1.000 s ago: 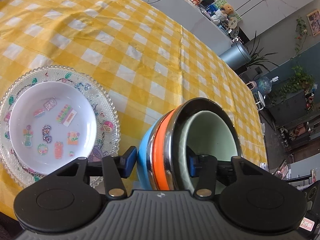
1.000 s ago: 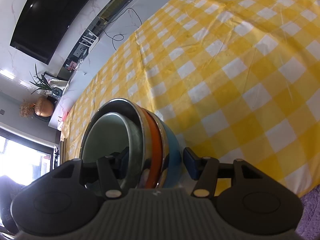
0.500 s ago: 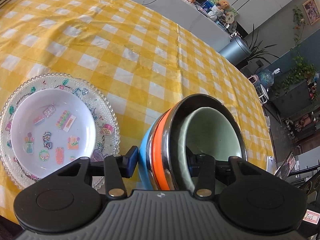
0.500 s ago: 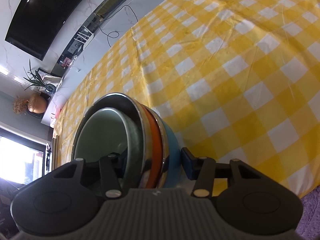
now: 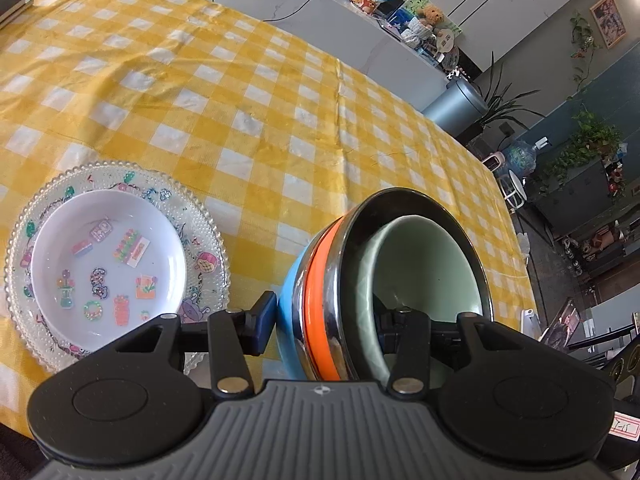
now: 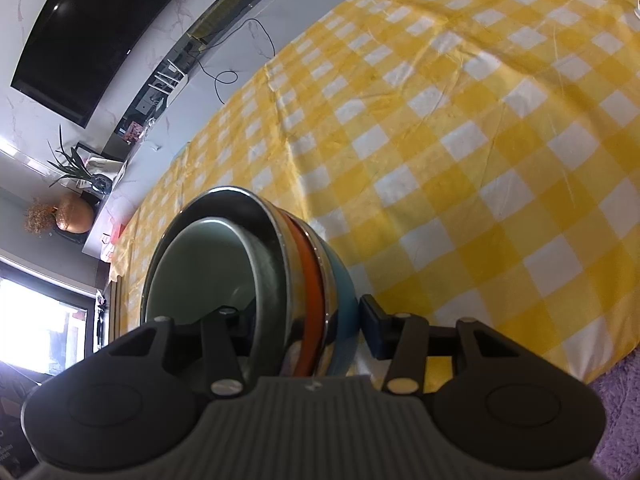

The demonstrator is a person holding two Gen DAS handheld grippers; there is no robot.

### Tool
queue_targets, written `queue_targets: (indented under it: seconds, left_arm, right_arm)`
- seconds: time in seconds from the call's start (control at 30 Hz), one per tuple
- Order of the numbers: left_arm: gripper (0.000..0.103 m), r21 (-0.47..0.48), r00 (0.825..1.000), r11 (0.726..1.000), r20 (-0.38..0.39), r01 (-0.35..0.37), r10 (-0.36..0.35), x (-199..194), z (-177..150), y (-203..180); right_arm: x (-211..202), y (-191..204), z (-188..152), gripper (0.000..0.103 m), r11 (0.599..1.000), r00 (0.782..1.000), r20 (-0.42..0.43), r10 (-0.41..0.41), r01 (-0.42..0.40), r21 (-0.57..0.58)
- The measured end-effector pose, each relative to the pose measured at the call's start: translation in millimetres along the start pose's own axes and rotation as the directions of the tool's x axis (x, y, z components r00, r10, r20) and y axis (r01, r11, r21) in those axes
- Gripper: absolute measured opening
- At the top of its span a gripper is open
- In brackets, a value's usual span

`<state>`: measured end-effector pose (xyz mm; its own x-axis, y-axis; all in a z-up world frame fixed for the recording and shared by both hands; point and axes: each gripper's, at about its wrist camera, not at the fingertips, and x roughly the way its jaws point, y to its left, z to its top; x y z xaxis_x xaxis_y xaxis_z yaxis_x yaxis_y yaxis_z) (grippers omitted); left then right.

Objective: Organize plates and bowls

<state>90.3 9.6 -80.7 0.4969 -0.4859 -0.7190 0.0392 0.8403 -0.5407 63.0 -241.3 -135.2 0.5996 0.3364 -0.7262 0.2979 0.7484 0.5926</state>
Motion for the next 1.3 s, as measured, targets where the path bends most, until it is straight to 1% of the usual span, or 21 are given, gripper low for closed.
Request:
queue_targets:
  seconds: [0.13, 0.33, 0.53, 0.73, 0.83, 1.0, 1.3]
  left_arm:
    - [0.051, -0.003, 1.0, 1.0, 0.024, 0.003, -0.003, -16.8, 3.0, -0.8]
    - [0.051, -0.033, 0.996, 0.999, 0.086, 0.01, -0.007, -50.6, 12.4, 10.6]
    - [0.051, -0.099, 0.988, 0.995, 0.153, 0.008, 0.007, -84.1, 20.7, 38.0]
    - [0.051, -0.178, 0.981, 0.984, 0.192, -0.006, 0.041, -104.6, 26.9, 72.2]
    - [0.051, -0.222, 0.98, 0.975, 0.187, -0.021, 0.064, -103.3, 28.7, 88.2]
    - [0.051, -0.274, 0.986, 0.961, 0.144, -0.04, 0.082, -89.5, 27.9, 107.9]
    - [0.05, -0.293, 0.99, 0.952, 0.085, -0.082, 0.111, -72.7, 27.9, 118.6]
  right_arm:
    - [-9.1, 10.0, -0.5, 0.048, 1.0, 1.0, 0.008, 0.015, -0.015, -0.015]
    - [-18.9, 41.0, -3.4, 0.047, 0.995, 0.998, 0.011, 0.065, -0.064, -0.072]
    - [-15.0, 82.2, -10.2, 0.047, 0.982, 0.993, -0.017, 0.118, -0.119, -0.147]
    - [2.8, 119.7, -20.3, 0.046, 0.966, 0.986, -0.074, 0.15, -0.162, -0.2]
    - [16.2, 131.2, -25.7, 0.046, 0.964, 0.983, -0.11, 0.144, -0.164, -0.209]
    - [39.5, 135.1, -30.9, 0.046, 0.968, 0.982, -0.158, 0.104, -0.136, -0.21]
    - [62.6, 127.0, -29.7, 0.045, 0.978, 0.978, -0.201, 0.059, -0.097, -0.186]
